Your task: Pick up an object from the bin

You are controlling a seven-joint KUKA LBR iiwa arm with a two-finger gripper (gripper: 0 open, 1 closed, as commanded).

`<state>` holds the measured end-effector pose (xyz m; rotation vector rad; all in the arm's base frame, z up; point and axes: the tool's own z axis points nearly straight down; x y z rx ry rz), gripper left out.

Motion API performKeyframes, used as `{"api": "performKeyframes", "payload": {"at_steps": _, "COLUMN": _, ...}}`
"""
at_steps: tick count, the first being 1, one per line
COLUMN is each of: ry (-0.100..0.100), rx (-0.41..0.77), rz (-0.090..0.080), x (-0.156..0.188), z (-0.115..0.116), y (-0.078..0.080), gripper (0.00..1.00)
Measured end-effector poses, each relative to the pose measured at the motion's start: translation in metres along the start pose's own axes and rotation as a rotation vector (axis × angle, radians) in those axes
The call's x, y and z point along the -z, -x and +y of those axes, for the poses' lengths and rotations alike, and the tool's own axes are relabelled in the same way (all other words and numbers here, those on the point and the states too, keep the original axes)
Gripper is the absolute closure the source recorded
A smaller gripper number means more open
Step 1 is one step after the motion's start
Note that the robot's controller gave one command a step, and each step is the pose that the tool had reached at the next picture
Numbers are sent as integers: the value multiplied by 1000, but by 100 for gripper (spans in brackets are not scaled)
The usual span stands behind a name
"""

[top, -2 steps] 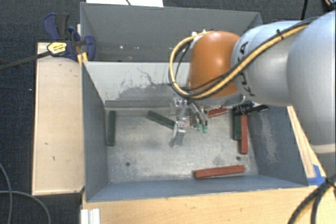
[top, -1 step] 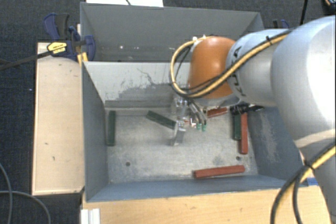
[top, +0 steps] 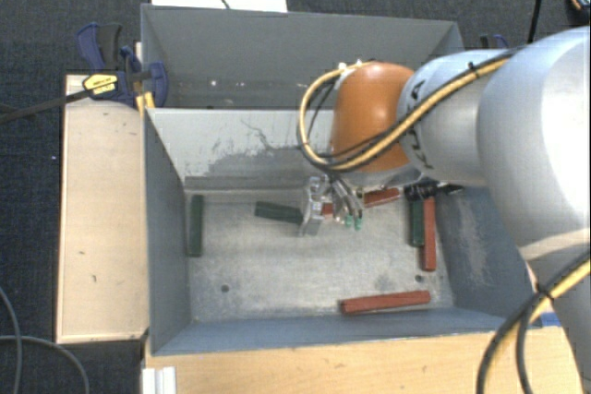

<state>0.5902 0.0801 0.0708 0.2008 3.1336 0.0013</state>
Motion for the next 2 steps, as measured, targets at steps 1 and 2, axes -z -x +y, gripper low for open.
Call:
{"api": "performKeyframes", "payload": {"at_steps": 1, "ry": 2, "rx": 31, "rz": -8, "x": 129, "z": 9, "y": -12, "gripper": 100}}
{"api": "performKeyframes", "payload": {"at_steps": 2, "ry": 0, "rx": 404, "rz": -7, "x": 213, "z": -11, "y": -31, "gripper": 100}}
